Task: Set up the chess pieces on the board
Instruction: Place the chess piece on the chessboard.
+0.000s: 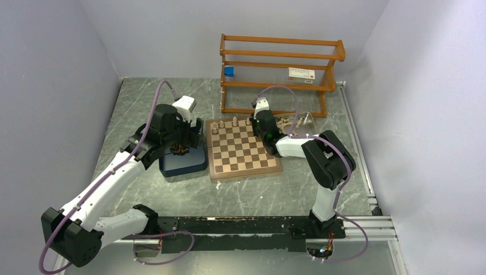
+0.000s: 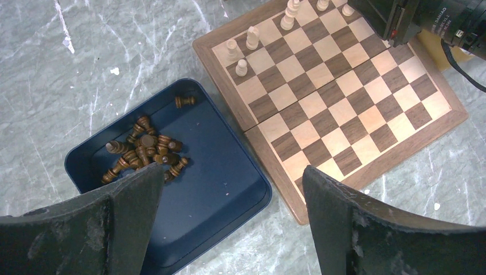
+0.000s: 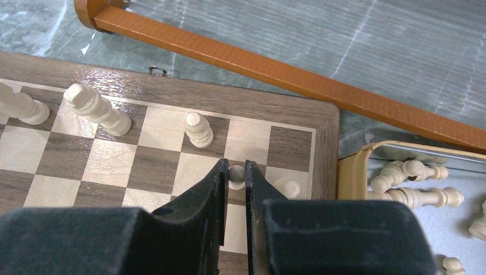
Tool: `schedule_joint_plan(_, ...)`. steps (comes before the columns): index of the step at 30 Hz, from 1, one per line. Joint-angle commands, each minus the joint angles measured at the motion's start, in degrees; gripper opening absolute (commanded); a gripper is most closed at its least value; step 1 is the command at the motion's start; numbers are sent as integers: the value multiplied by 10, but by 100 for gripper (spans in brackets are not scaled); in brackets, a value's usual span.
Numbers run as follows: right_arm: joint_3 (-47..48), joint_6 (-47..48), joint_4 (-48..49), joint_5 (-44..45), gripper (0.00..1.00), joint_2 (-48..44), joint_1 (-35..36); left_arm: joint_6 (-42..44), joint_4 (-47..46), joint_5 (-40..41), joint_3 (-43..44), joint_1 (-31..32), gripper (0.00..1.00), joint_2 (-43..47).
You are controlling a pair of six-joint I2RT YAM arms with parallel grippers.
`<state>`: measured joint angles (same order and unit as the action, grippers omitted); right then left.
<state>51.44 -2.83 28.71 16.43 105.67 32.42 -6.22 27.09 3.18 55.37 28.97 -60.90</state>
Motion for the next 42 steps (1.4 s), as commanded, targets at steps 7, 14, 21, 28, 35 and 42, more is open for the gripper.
schedule_joint_plan(7,5,-12,-54,21,18,8,4,7,-17,-12,-4,2,94,12)
schedule_joint_plan(14,14,-17,-69,27,20,13,4,7,-17,-14,-4,2,94,11)
schedule_joint_plan(21,16,-13,-77,16,18,11,6,7,-17,-14,-4,2,94,11)
schedule_joint_plan(28,13,-11,-73,21,18,6,11,7,-17,-15,-4,2,94,11)
schedule_joint_plan(35,41,6,-104,46,16,10,14,7,-16,-13,-4,2,94,13)
schedule_joint_plan(42,46,15,-115,45,16,7,15,6,-17,-16,-4,2,94,14)
